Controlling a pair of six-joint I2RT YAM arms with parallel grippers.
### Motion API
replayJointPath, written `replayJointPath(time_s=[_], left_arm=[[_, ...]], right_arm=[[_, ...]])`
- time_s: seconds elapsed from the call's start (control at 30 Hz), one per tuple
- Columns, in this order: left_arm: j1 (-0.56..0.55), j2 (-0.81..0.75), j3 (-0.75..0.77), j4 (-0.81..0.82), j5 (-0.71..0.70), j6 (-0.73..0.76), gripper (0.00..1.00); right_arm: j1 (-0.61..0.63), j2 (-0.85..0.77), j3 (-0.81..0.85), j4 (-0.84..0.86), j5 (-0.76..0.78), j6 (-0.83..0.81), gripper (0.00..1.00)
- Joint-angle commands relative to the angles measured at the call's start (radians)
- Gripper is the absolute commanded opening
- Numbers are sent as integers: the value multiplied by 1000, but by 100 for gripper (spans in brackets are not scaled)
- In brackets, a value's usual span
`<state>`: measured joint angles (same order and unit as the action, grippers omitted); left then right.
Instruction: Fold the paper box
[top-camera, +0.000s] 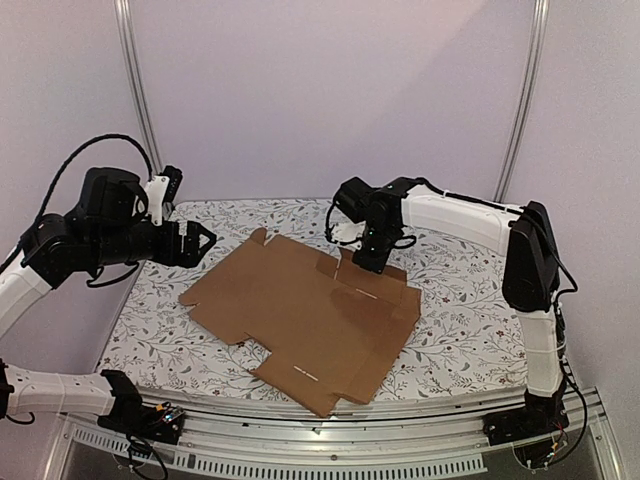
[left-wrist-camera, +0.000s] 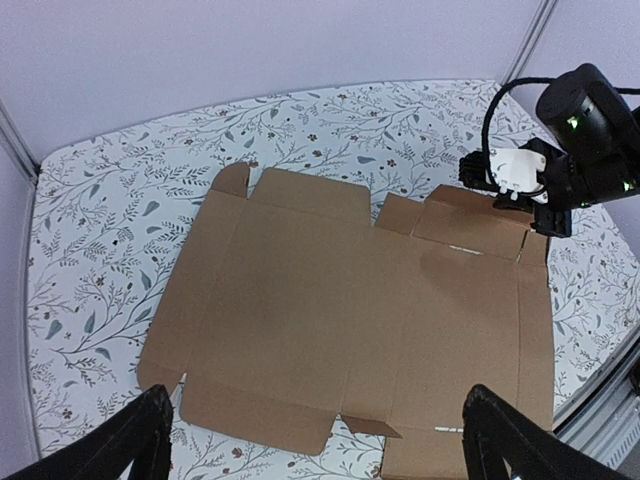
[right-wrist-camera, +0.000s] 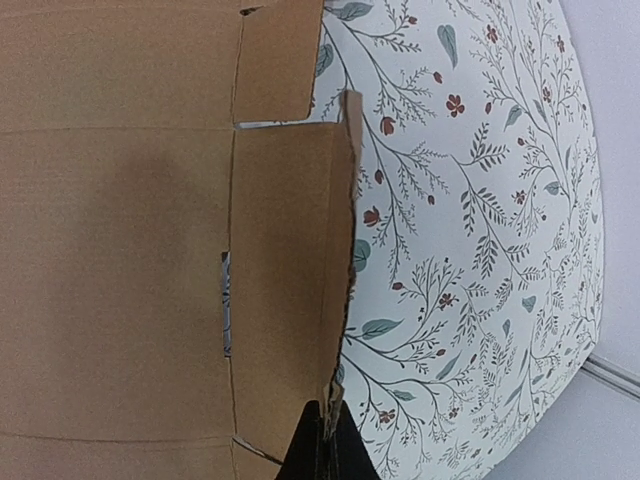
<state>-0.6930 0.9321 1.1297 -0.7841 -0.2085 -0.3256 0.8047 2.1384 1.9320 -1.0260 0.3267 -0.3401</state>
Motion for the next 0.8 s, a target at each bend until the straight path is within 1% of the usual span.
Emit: replayJointPath(time_s=[0.0,0.07,0.13,0.23,0.33,0.43,0.5,0.6,0.77], left_arm=[[-14,-7,-10,-7,14,-7,100],[-14,-4,-9,-7,13,-8,100],[-14,-3,-8,-7,10,-6,99],[-14,-2,-8,-7,4,-4,100],[-14,2,-13,-2,-7,1,100],[-14,10,-16,8,-8,5,100],[-14,16,-18,15,-5,8,100],[-14,24,-27,32,-6,14,100],[-14,38,-45,70,-10,12,100]], right_arm=[[-3,40,41,47,23,-122,0],[-3,45,58,59,23,-132,4],[-4,42,66,65,28,-124,26],[-6,9,52,73,23,-93,54],[-6,-55,13,85,22,-50,66],[-6,-141,-47,86,34,28,75],[-6,-205,-125,84,31,99,78],[-7,-331,-269,96,4,248,79],[-5,-541,-550,178,-67,520,80]])
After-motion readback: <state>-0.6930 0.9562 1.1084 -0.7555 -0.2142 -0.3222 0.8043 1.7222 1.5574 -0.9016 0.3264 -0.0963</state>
